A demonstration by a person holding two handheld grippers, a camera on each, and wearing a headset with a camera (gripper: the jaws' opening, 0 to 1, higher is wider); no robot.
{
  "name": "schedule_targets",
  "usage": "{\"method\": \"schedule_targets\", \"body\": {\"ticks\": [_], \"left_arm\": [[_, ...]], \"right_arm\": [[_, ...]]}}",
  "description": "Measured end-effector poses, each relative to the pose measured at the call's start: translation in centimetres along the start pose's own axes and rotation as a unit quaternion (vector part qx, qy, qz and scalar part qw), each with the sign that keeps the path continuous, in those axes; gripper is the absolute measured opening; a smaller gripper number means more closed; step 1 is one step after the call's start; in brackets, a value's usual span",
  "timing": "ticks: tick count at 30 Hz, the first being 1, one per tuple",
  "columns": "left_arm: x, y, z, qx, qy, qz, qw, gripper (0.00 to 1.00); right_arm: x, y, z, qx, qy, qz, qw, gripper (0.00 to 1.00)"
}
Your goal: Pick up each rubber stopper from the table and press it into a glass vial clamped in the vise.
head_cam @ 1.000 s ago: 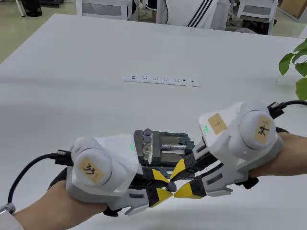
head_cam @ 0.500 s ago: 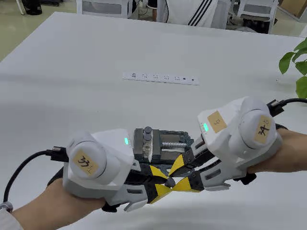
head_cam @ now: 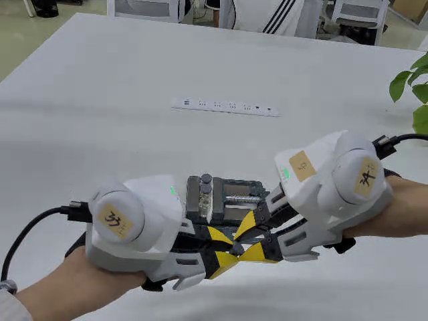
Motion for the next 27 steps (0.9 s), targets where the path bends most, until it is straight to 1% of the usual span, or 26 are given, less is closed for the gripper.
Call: {"method": "schedule_targets", "body": {"ticks": [6, 12, 17, 20, 27], "left_arm": [[-0.02, 0.12, 0.11, 0.002, 0.015, -0.001, 0.9999, 0.04], [0.08, 0.14, 0.14, 0.005, 0.029, -0.005, 0.9995, 0.04], [0.06, 0.03, 0.1, 0.004, 0.034, -0.005, 0.9994, 0.04], [0.03, -0.08, 0.07, 0.002, 0.041, -0.006, 0.9992, 0.04], [0.1, -0.32, -0.01, 0.0, 0.045, -0.007, 0.999, 0.04]], "right_arm": [[0.03, -0.15, -0.16, -0.008, 0.01, -0.002, 0.9999, 0.08], [-0.04, -0.16, -0.29, -0.018, 0.011, -0.005, 0.9998, 0.08], [-0.17, -0.14, -0.24, -0.024, 0.009, -0.007, 0.9997, 0.08], [-0.3, -0.12, -0.19, -0.025, 0.007, -0.005, 0.9997, 0.08], [-0.54, -0.06, -0.16, -0.028, 0.009, -0.002, 0.9996, 0.07]]}}
Point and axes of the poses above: the centre of the closed fingertips' face, and the gripper's own axes: y roughly forward along the fingers, z roughly to its right, x roughly out of its underside, the point moved 1 cm from there along -y, roughly backward along the fingers, and after that the axes turned 13 degrees about -y, right-handed, at the moved point
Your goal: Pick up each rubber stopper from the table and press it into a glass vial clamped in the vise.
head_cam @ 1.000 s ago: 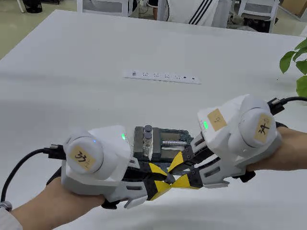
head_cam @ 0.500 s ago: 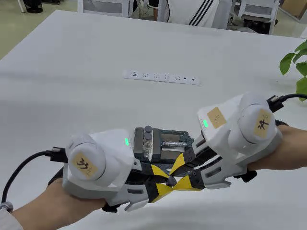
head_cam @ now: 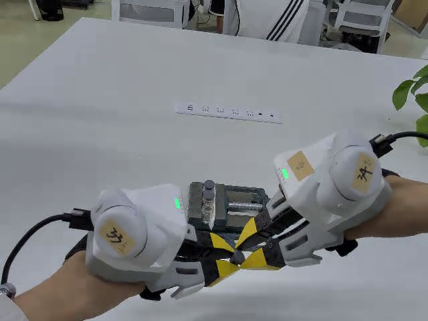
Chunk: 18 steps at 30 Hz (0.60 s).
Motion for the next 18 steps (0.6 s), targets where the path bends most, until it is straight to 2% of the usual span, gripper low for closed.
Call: {"method": "schedule_targets", "body": {"ticks": [8, 18], "left_arm": [[0.19, 0.02, 0.15, 0.002, -0.01, 0.004, 0.9999, 0.04], [0.14, 0.09, 0.2, 0.002, -0.007, 0.005, 1.0, 0.05]], "right_arm": [[-0.05, 0.06, -0.26, -0.008, 0.002, 0.001, 1.0, 0.07], [0.13, 0.03, -0.25, -0.007, 0.003, 0.002, 1.0, 0.06]]}}
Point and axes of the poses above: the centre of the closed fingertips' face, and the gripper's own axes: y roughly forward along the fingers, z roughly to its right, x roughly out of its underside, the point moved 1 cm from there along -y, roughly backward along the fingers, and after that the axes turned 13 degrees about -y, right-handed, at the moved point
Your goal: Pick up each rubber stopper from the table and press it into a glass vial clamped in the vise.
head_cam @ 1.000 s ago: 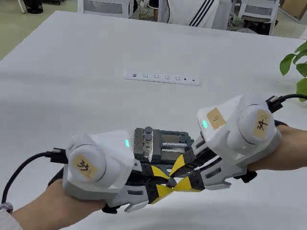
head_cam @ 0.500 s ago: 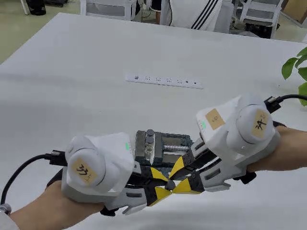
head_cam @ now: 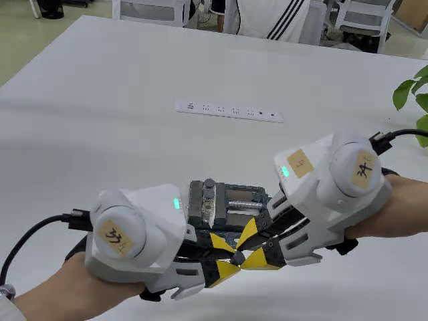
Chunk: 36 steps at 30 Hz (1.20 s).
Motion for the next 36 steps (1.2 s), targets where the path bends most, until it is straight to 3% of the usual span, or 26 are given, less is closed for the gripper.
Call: {"method": "schedule_targets", "body": {"ticks": [8, 17, 21, 28, 36], "left_arm": [[-0.6, -0.5, -0.3, -0.008, -0.001, 0.002, 1.0, 0.05], [-2.1, -1.0, -0.3, -0.031, 0.043, -0.008, 0.9986, 0.04], [-2.1, -1.0, -0.2, -0.039, 0.061, -0.015, 0.9973, 0.04], [-1.7, -0.8, -0.1, -0.052, 0.07, -0.027, 0.9958, 0.04], [-1.5, -0.9, -0.2, -0.053, 0.066, -0.028, 0.996, 0.04]], "right_arm": [[-0.4, -0.6, 0.3, 0.015, -0.024, 0.022, 0.9993, 0.07], [-0.9, -1.8, 0.9, 0.04, -0.057, 0.055, 0.9961, 0.07], [-1.0, -1.9, 0.7, 0.044, -0.077, 0.056, 0.9945, 0.08], [-0.9, -1.6, 0.5, 0.045, -0.079, 0.057, 0.9943, 0.08], [-1.0, -1.4, 0.4, 0.04, -0.075, 0.057, 0.9948, 0.11]]}}
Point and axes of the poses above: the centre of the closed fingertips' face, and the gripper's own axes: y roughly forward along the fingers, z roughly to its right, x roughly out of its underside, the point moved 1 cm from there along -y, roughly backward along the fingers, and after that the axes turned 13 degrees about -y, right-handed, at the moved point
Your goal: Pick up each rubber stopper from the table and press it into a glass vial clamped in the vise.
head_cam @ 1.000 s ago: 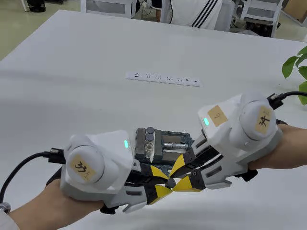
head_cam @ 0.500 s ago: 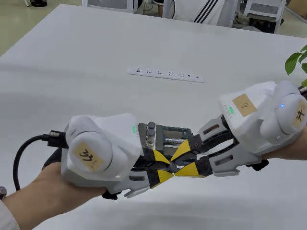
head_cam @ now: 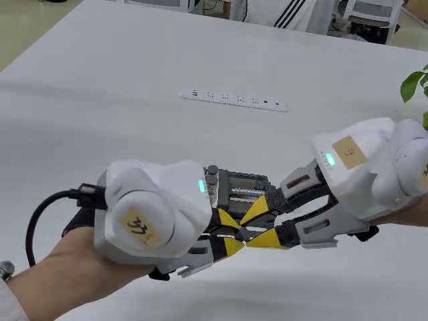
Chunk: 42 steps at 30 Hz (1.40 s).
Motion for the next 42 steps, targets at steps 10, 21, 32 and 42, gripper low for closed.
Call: {"method": "schedule_targets", "body": {"ticks": [10, 21, 32, 42], "left_arm": [[-0.14, -0.1, 0.01, 0.001, -0.004, 0.006, 1.0, 0.04], [-0.01, -0.1, -0.13, 0.002, 0.006, 0.005, 1.0, 0.03], [0.13, -0.07, -0.22, 0.004, 0.009, 0.004, 0.9999, 0.04], [0.63, 0.09, -0.17, 0.006, -0.012, 0.009, 0.9999, 0.06]], "right_arm": [[-0.04, -0.09, 0.31, 0.008, 0.016, 0.002, 0.9998, 0.09], [-0.08, -0.11, 0.35, 0.004, 0.042, 0.006, 0.9991, 0.07], [-0.08, 0.09, 0.41, 0.001, 0.057, 0.001, 0.9984, 0.06], [0.13, 0.49, 0.18, -0.016, 0.078, -0.009, 0.9968, 0.06]]}}
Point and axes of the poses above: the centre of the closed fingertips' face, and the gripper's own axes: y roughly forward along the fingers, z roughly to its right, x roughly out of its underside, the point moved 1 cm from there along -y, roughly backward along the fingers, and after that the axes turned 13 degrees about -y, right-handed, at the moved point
